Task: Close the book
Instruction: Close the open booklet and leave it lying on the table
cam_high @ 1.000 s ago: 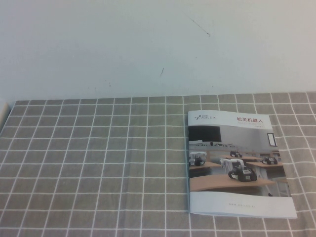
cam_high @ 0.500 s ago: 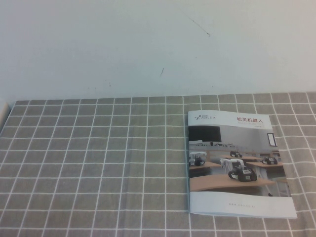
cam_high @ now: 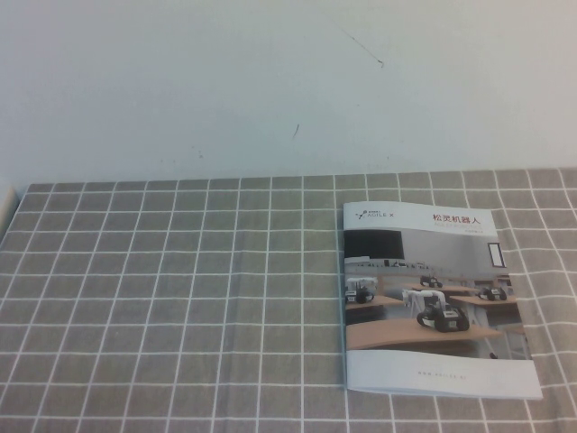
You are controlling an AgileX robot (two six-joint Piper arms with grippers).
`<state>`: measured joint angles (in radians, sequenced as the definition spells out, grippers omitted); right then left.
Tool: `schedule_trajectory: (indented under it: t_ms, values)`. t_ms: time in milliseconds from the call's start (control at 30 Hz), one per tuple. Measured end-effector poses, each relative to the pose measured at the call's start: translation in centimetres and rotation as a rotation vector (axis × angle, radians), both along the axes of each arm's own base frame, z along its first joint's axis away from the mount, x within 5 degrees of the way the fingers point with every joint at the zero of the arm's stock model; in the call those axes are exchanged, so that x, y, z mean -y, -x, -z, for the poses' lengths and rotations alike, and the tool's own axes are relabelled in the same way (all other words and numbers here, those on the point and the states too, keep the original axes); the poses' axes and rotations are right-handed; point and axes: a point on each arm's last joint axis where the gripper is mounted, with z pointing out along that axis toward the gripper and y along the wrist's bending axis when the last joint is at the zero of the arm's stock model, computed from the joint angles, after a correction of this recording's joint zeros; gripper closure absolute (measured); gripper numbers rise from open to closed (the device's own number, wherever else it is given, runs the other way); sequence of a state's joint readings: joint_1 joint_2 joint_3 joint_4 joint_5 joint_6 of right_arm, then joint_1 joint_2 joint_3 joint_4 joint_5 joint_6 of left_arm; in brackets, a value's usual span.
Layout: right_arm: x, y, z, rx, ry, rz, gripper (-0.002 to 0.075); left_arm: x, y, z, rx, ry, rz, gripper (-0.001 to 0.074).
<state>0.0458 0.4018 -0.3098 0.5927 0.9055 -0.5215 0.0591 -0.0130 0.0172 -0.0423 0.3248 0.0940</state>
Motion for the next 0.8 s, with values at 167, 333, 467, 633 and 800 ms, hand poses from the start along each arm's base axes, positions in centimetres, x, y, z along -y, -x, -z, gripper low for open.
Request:
schedule_trajectory:
  t_ms: [167, 333, 467, 633, 800]
  values:
    - [0.0, 0.0, 0.0, 0.0, 0.0, 0.0, 0.0729, 0.0, 0.0, 0.0, -0.001, 0.0, 0.0, 0.0738]
    - [0.0, -0.1, 0.0, 0.008, 0.0, 0.005, 0.0729, 0.0, 0.0, 0.0, -0.001, 0.0, 0.0, 0.0738]
    - [0.6, -0.9, -0.9, 0.153, -0.001, 0.108, 0.0729, 0.0, 0.0, 0.0, -0.001, 0.0, 0.0, 0.0738]
    - [2.8, -1.6, -2.1, 0.52, 0.095, 0.343, 0.0729, 0.0, 0.0, 0.0, -0.002, 0.0, 0.0, 0.0738]
    - [4.0, -1.0, 0.8, 0.58, 0.253, 0.406, 0.0729, 0.0, 0.0, 0.0, -0.002, 0.0, 0.0, 0.0738]
